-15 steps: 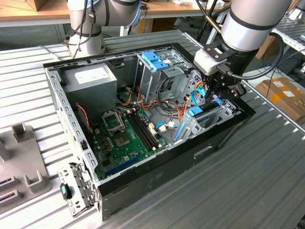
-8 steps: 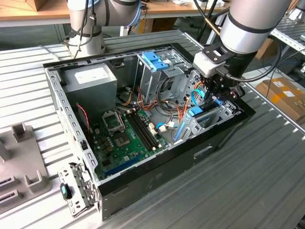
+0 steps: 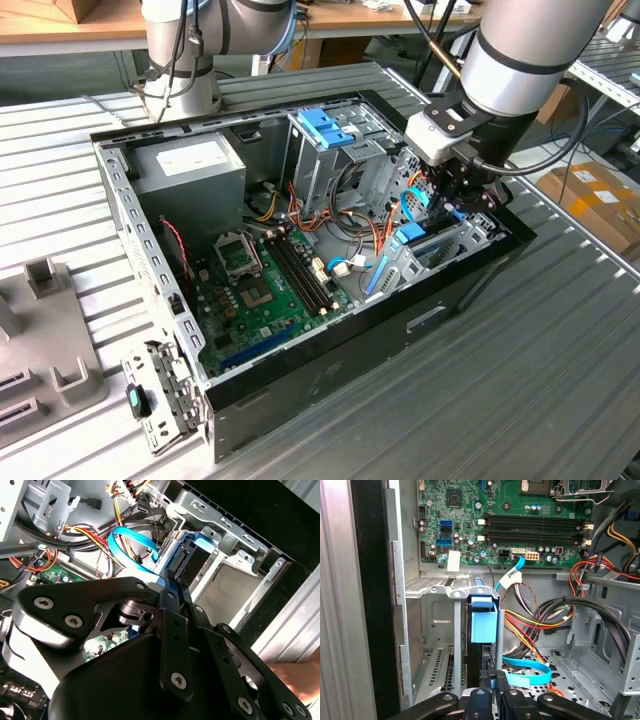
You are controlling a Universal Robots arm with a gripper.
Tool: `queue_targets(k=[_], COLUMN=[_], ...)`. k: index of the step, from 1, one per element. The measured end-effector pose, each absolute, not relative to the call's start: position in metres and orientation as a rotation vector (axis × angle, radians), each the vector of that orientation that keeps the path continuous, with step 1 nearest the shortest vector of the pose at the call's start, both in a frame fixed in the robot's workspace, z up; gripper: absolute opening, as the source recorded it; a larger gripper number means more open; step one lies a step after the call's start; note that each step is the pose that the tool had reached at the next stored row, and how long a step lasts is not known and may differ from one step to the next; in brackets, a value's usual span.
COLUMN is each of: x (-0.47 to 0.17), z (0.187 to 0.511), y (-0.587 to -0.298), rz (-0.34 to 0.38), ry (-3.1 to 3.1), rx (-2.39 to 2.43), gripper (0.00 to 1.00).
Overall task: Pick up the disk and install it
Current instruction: 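Insert the first disk wire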
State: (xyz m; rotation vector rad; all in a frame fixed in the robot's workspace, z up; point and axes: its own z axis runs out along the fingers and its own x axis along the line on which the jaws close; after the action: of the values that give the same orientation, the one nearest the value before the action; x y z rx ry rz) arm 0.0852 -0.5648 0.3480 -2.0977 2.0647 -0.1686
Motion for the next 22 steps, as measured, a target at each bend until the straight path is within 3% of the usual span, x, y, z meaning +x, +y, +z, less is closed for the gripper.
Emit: queue_targets(k=[22], x=[0.0849], z=[0.3463], y=[-0.5654], rz=[-0.169], ry=[2.065], rx=[-2.098], gripper=[0.16])
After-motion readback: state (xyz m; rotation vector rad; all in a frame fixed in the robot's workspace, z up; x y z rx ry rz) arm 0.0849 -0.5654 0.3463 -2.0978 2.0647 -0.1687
